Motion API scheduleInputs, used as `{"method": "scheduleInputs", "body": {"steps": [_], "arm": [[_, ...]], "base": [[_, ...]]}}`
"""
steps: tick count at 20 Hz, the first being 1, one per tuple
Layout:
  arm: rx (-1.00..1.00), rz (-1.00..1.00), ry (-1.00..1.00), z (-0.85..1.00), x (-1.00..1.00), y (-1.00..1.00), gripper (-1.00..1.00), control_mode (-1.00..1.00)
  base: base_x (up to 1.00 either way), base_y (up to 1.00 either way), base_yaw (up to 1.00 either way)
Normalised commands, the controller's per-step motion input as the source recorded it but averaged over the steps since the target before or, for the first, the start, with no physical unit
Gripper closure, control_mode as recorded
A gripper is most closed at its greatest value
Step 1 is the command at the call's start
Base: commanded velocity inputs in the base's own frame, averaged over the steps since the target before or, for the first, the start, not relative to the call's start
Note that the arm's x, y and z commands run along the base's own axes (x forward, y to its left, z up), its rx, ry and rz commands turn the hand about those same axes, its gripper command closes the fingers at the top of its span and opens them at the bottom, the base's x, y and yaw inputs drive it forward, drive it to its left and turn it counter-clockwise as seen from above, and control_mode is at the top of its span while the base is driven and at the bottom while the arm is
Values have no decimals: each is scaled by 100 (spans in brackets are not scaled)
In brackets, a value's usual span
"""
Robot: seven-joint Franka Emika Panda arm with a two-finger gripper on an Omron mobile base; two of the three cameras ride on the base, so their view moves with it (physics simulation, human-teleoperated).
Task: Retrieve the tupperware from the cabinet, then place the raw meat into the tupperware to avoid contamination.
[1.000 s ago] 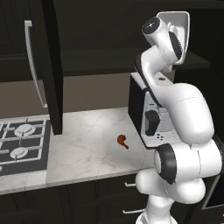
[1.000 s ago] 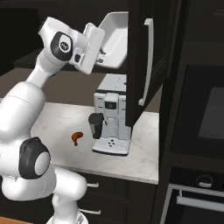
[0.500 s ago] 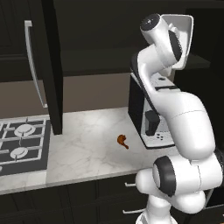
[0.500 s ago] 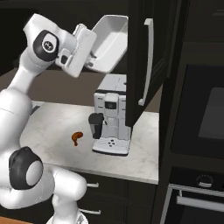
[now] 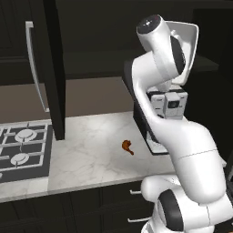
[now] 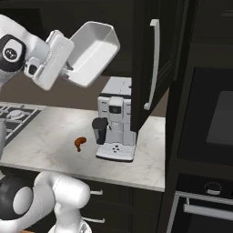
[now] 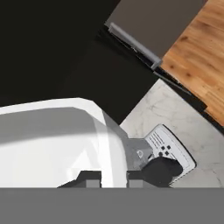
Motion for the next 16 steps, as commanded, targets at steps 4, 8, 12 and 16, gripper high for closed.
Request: {"method": "scheduleInputs", "body": {"steps": [4,8,12,16], "arm": [[2,3,0,-20,-75,73,100,-100],[0,12,0,-35,-56,78,100,-100],[0,18,0,-37,-74,67,100,-100],[0,20,6,-40,-80,52,100,-100]], "base": [[0,0,0],[0,0,0],[0,0,0],[0,0,0]]}}
